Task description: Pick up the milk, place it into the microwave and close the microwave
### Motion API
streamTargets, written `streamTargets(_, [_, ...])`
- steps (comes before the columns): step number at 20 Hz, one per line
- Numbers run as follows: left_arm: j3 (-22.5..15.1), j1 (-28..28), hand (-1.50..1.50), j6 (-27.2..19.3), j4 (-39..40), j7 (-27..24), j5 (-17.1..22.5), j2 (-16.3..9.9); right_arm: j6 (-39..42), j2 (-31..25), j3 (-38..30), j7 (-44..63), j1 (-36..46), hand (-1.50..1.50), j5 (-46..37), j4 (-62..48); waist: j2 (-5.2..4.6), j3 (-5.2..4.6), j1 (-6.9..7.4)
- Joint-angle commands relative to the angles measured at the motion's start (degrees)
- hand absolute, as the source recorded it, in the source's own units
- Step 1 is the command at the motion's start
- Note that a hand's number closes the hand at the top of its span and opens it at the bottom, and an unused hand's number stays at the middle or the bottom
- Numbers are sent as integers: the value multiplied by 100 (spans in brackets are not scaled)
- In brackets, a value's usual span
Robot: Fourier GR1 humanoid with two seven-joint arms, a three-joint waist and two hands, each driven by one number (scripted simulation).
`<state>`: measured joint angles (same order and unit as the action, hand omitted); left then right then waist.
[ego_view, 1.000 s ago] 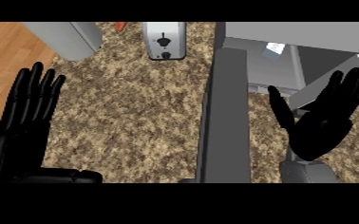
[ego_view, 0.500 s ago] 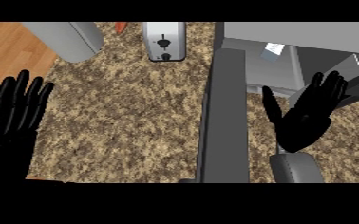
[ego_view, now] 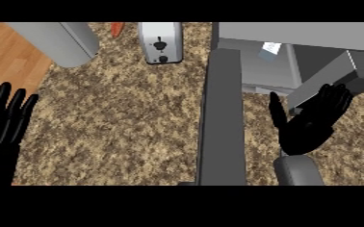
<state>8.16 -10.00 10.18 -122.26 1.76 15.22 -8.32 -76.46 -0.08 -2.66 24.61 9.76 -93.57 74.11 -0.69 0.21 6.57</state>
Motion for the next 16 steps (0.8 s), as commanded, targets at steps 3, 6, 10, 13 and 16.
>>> streamTargets(3, [257, -451, -150, 211, -173, -128, 245, -82, -908, 8, -173, 622, -99, -150, -288, -420, 36, 8, -92])
streamTargets(6, [327, -535, -150, 281, -200, -181, 381, -74, -916, 8, -78, 787, -45, -150, -389, -524, 36, 12, -109])
streamTargets(10, [499, -579, -150, 240, -303, -164, 466, -105, -923, 8, -20, 1013, -33, -150, -536, -506, 45, 18, -217])
streamTargets(13, [629, -686, -150, 324, -250, -192, 598, -144, -927, 8, 112, 1166, -97, -150, -703, -578, 51, 8, -289])
streamTargets(16, [788, -857, -150, 401, -315, -252, 700, -174, -930, 8, -87, 1294, -215, -150, -872, -620, 56, 11, -353])
